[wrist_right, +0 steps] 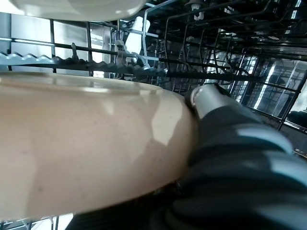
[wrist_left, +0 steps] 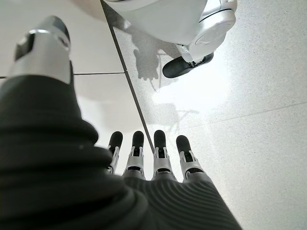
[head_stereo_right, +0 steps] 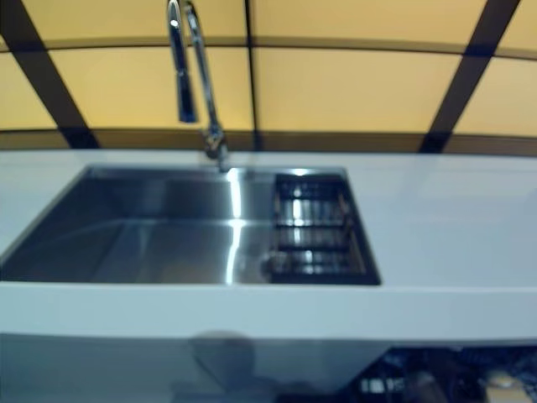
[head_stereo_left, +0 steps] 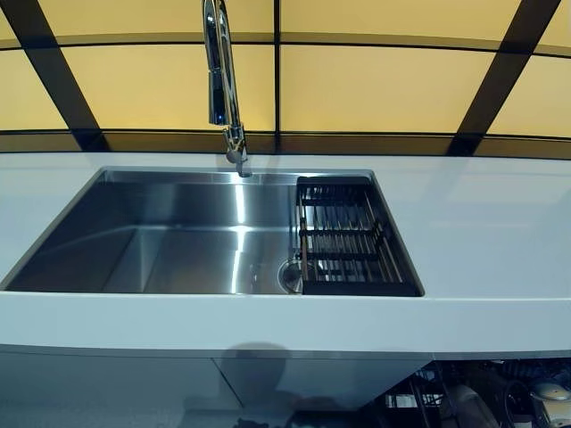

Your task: Take plates into dishwasher

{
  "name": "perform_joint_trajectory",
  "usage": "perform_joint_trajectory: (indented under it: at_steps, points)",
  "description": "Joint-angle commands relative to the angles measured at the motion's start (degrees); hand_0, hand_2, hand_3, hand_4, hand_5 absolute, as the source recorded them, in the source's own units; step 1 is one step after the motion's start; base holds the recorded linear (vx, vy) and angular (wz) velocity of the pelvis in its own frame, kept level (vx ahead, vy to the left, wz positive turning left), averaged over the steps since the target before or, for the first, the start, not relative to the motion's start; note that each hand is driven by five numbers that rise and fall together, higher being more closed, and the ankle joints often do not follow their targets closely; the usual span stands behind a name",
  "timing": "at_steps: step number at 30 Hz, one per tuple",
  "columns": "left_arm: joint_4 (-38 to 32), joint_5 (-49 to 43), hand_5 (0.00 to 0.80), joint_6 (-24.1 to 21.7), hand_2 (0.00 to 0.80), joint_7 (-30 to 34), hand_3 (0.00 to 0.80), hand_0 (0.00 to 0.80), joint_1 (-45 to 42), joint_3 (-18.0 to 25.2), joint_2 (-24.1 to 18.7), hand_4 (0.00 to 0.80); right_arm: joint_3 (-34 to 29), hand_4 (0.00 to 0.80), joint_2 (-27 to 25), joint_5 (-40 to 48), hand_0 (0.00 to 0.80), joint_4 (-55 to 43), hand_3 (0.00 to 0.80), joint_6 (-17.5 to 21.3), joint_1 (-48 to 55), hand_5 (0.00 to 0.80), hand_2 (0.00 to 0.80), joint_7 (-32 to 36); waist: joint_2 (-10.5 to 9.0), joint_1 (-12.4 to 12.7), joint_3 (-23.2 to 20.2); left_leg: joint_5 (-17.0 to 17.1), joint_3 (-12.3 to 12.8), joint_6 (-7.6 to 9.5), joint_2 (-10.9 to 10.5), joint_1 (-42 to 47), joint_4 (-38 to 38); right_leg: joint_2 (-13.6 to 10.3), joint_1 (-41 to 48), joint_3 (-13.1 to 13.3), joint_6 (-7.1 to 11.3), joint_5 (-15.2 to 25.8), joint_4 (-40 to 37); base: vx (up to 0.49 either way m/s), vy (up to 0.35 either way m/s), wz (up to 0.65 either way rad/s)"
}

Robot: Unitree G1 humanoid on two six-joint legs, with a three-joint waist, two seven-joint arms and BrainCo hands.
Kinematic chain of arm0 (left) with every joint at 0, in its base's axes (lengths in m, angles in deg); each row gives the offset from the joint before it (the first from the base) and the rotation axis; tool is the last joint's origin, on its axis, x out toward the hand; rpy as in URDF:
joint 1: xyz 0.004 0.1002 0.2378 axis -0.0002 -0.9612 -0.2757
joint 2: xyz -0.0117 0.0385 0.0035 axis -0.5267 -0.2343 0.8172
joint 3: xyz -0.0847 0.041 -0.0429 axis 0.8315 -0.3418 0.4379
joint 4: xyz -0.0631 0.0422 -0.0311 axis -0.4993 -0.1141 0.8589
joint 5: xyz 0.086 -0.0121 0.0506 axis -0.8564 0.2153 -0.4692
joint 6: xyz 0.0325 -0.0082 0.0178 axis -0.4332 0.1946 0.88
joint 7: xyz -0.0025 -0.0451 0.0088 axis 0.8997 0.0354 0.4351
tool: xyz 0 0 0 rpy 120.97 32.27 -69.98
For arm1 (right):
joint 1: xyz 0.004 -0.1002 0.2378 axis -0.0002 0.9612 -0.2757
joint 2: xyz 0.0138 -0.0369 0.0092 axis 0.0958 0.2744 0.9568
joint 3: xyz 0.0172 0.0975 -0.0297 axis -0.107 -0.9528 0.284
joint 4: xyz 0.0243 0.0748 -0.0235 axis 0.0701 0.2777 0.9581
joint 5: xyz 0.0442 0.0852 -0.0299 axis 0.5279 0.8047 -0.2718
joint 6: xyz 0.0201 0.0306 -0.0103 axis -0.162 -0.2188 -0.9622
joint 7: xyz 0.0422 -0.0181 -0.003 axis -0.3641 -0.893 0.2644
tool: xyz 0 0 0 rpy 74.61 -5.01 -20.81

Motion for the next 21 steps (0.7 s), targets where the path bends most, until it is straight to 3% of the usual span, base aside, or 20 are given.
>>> perform_joint_trajectory:
  at_steps: [1,2,3,4,5,21]
  points:
    - [0.25,-1.85,0.0,-0.47,0.0,-0.04,0.0,0.0,2.82,-0.74,-2.92,0.0,1.69,0.8,-0.52,-1.52,0.8,-0.28,0.8,1.91,-3.03,0.8,0.8,0.08,-1.89,1.33,-0.65,6.09,-0.32,-0.27,1.8,-3.93,0.99,-0.37,1.53,0.91,1.18,-2.25,2.57,0.0,0.0,0.0]
    - [0.34,-1.9,0.0,-0.44,0.0,0.15,0.0,0.0,2.87,-0.7,-2.99,0.0,1.81,0.442,-0.39,-1.93,0.442,-0.11,0.442,1.79,-3.03,0.442,0.442,0.03,-1.85,1.35,-0.74,6.09,-0.32,-0.2,1.72,-3.8,0.87,-0.38,1.59,0.93,1.22,-2.19,2.52,0.0,0.0,0.0]
    - [0.34,-1.87,0.0,-0.43,0.0,0.16,0.0,0.0,2.89,-0.73,-3.01,0.0,1.85,0.348,-0.37,-1.93,0.348,-0.03,0.348,1.75,-3.04,0.348,0.348,-0.02,-1.84,1.36,-0.74,6.09,-0.32,-0.18,1.7,-3.76,0.82,-0.37,1.61,0.93,1.23,-2.18,2.49,0.0,0.0,0.0]
    - [0.34,-1.87,0.0,-0.31,0.0,0.16,0.0,0.0,2.93,-0.75,-2.98,0.0,1.84,0.113,-0.41,-1.96,0.113,-0.08,0.113,1.47,-3.06,0.113,0.113,-0.05,-1.85,1.35,-0.81,6.07,-0.27,-0.19,1.7,-3.69,0.78,-0.39,1.66,0.91,1.25,-2.17,2.45,0.0,0.0,0.0]
    - [0.32,-1.8,0.0,-0.28,0.0,0.13,0.0,0.0,2.89,-0.81,-3.0,0.0,1.79,0.0,-0.5,-2.07,0.0,-0.05,0.0,1.44,-2.95,0.0,0.0,0.14,-1.86,1.34,-0.82,6.03,-0.25,-0.18,1.69,-3.61,0.77,-0.43,1.72,0.86,1.27,-2.18,2.43,0.0,0.0,0.0]
    - [1.42,-1.99,0.0,-1.0,0.0,0.19,0.0,0.0,2.56,-0.52,-2.91,0.0,0.7,0.0,-0.88,-3.09,0.0,-0.9,0.0,0.83,-2.11,0.0,0.0,-0.12,-1.99,0.95,-1.4,5.76,0.31,-0.04,1.41,-2.62,0.11,-0.83,2.35,0.96,1.54,-2.1,2.02,0.0,0.0,0.0]
